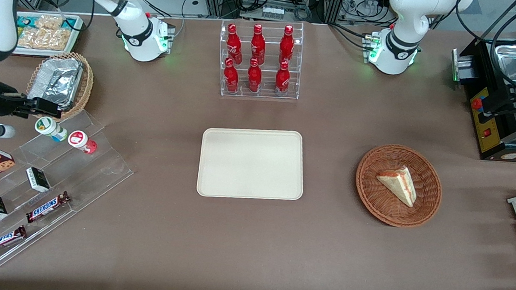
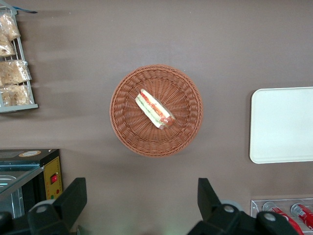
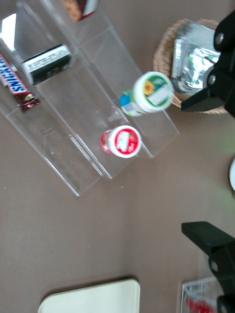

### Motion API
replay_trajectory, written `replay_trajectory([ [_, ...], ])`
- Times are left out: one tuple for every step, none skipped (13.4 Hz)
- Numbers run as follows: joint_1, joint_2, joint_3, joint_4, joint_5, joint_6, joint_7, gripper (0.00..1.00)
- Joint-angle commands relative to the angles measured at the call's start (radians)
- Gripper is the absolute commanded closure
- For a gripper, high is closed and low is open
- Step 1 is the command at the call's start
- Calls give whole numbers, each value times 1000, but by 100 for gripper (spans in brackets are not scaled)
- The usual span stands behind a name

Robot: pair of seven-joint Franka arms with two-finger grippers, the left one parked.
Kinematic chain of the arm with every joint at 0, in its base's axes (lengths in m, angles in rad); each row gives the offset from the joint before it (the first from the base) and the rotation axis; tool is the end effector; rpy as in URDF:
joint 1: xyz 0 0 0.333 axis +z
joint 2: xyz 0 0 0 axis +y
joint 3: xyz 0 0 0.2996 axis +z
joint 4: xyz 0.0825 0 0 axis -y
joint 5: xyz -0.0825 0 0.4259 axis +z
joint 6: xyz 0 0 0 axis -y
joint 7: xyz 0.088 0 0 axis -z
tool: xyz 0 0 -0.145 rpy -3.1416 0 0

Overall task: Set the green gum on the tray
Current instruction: 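Lower the open right gripper toward the green gum bottle on the stand, then close the right gripper on the green gum bottle and lift it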

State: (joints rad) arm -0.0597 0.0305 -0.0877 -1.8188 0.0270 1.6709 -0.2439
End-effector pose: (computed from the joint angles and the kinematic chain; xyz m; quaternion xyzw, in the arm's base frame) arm 0.5789 -0.0820 0.4340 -0.9949 -0.0454 0.0850 0.0290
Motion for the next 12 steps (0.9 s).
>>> replay_trajectory([
  [-3,-55,-36,-161,8,175,-206,0],
  [-3,-81,-38,-219,5,250,-277,0],
  [-5,-90,-47,-258,-18,295,-364,0],
  [-5,-90,-75,-281,-21,320,-432,0],
  [-3,-93,-95,-309,-21,364,-492,0],
  [-5,-102,-98,-330,-21,400,-538,0],
  [-5,-109,-107,-345,-21,421,-578,0],
  [-5,-115,-119,-362,-22,446,-606,0],
  [-6,-125,-127,-396,-22,489,-635,0],
  [-8,-138,-136,-433,-22,533,-653,0],
  [-9,-147,-138,-466,-22,570,-660,0],
  [-9,-147,-145,-480,-22,589,-663,0],
])
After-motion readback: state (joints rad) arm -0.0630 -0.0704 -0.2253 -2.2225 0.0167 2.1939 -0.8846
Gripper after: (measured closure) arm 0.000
